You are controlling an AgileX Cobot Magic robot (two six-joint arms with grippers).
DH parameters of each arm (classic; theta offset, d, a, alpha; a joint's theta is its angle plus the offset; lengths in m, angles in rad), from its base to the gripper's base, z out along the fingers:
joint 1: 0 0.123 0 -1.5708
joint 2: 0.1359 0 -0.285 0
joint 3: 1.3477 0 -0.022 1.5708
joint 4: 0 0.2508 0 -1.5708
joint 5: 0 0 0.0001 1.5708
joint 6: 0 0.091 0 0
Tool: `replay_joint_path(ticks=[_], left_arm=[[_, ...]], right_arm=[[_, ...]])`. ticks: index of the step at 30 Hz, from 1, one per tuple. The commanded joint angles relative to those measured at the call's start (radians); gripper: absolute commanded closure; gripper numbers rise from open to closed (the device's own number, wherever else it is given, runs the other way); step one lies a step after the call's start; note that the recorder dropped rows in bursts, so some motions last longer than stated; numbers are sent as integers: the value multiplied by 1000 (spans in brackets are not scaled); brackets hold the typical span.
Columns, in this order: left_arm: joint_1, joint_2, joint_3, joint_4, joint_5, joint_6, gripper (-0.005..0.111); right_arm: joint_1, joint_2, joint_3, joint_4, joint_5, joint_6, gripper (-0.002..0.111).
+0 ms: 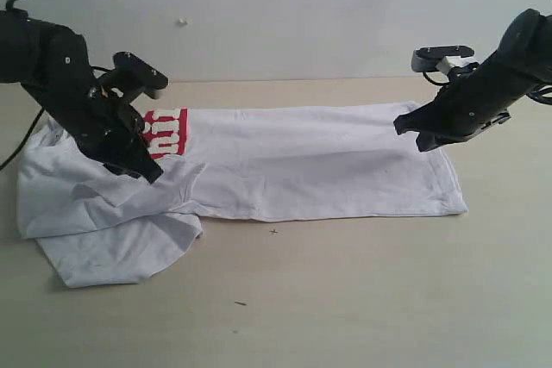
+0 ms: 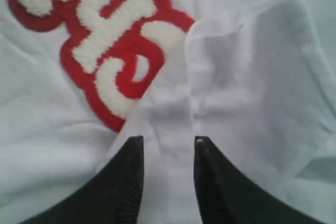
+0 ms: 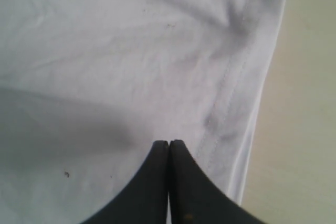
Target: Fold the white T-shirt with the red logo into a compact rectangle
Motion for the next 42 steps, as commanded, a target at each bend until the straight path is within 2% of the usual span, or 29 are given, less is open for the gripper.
replay_joint_path(ticks=[1,4,9,14,18,24,28,33,38,40,42], left_arm=[[13,30,-8,-124,-2,83,61],[13,54,-8,-119,-26,83,53],[13,94,-8,-51,-62,44,57],[13,84,-8,69,-90,-12,75],[13,77,-8,164,-65,-39,84],[13,77,-8,182,-51,-37,107],[13,77,-8,240,-74,-37,107],[13,77,-8,447,-140,-42,107],[13,77,-8,607,-298,-42,106],[13,77,-8,634,-385,-42,101],[15,77,-8,653,-473,-42,89]], right_arm=[[1,-8,1,7,0,-8,108],[1,-8,1,7,-2,-8,108],[1,-8,1,5,-2,-8,108],[1,-8,1,5,-2,-8,108],[1,-8,1,5,-4,-8,108],[1,-8,1,5,-4,-8,108],[1,-8,1,5,-4,-8,108],[1,-8,1,5,-4,-10,108],[1,-8,1,5,-6,-17,108],[1,-8,1,5,-8,-20,108],[1,-8,1,5,-10,-20,108]])
